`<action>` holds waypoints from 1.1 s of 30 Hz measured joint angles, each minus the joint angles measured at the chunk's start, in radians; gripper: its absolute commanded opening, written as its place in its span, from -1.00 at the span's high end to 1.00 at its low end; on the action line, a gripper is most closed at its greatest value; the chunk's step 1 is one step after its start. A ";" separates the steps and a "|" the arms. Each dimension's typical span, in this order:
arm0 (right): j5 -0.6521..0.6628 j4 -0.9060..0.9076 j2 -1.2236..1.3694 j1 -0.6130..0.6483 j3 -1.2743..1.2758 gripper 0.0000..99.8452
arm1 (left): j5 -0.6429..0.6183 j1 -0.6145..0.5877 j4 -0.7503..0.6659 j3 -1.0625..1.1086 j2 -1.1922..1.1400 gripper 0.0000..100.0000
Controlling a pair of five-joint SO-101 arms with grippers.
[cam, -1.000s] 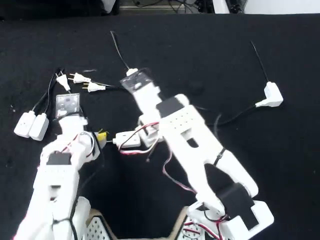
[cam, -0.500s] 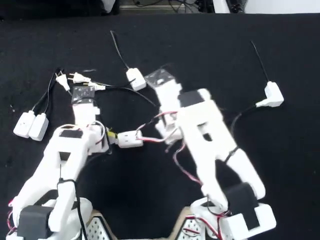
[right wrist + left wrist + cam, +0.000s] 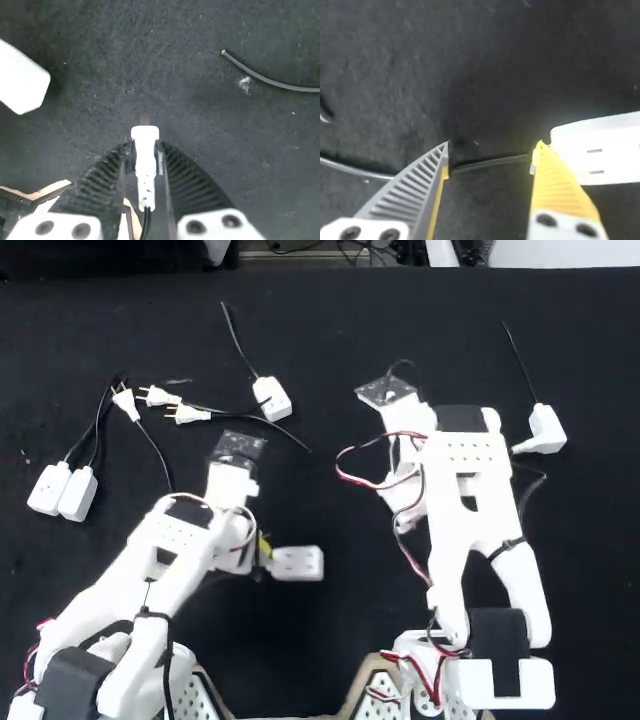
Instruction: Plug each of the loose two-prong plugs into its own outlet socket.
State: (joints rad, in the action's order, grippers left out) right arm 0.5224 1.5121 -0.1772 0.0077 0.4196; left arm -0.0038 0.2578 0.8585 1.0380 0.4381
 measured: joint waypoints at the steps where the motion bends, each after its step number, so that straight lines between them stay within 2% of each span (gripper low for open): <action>1: 0.003 0.000 -0.002 0.000 0.000 0.98 | 0.000 -0.002 0.023 -0.008 0.000 0.47; 5: 0.003 -0.003 -0.097 0.000 0.064 0.98 | 0.025 -0.066 0.094 -0.026 0.043 0.47; 9: 0.003 0.006 -0.292 0.087 0.186 0.98 | 0.101 -0.149 0.146 -0.025 0.161 0.47; 13: 0.003 0.021 -0.450 0.275 0.316 0.98 | 0.167 -0.224 0.138 0.037 0.281 0.47; 17: 0.005 0.021 -0.476 0.482 0.385 0.98 | 0.175 -0.290 0.068 0.138 0.330 0.46; 22: 0.005 -0.002 -0.476 0.615 0.397 0.98 | 0.157 -0.381 0.014 0.150 0.301 0.47; 25: -0.026 -0.052 -0.439 0.658 0.410 0.98 | 0.157 -0.396 0.008 0.150 0.261 0.47; 33: -0.112 -0.158 -0.308 0.663 0.419 0.98 | 0.140 -0.394 0.008 0.150 0.245 0.47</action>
State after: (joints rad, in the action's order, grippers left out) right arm 0.4104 1.3541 -0.4856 0.6705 0.8385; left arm 0.1358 -0.1366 0.8661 1.1884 0.6836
